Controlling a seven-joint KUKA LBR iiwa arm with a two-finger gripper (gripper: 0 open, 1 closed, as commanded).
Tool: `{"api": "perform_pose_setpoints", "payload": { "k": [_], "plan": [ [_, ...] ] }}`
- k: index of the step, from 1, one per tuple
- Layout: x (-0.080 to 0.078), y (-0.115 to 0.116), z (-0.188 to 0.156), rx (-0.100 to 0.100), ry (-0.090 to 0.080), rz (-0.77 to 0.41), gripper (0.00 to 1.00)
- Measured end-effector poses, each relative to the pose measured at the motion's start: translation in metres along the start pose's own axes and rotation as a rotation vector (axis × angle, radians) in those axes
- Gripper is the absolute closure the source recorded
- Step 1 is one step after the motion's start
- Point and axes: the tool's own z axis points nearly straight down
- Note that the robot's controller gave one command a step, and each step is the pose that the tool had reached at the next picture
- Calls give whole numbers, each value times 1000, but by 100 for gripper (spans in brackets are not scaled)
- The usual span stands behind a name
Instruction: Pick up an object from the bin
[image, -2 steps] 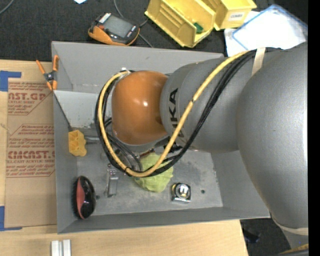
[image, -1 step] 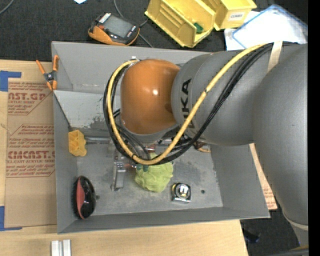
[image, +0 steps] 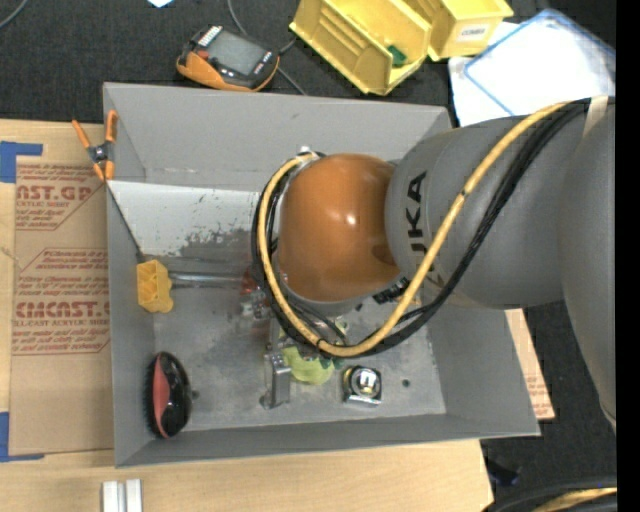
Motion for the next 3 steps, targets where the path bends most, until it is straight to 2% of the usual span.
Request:
{"api": "perform_pose_setpoints", "payload": {
  "k": [1, 2, 3],
  "plan": [
    [-8, -39, 8, -1, -9, 209, 0],
    [-4, -103, -66, 1, -4, 70, 0],
    [-1, -60, -84, -4, -1, 189, 0]
  ]
}}
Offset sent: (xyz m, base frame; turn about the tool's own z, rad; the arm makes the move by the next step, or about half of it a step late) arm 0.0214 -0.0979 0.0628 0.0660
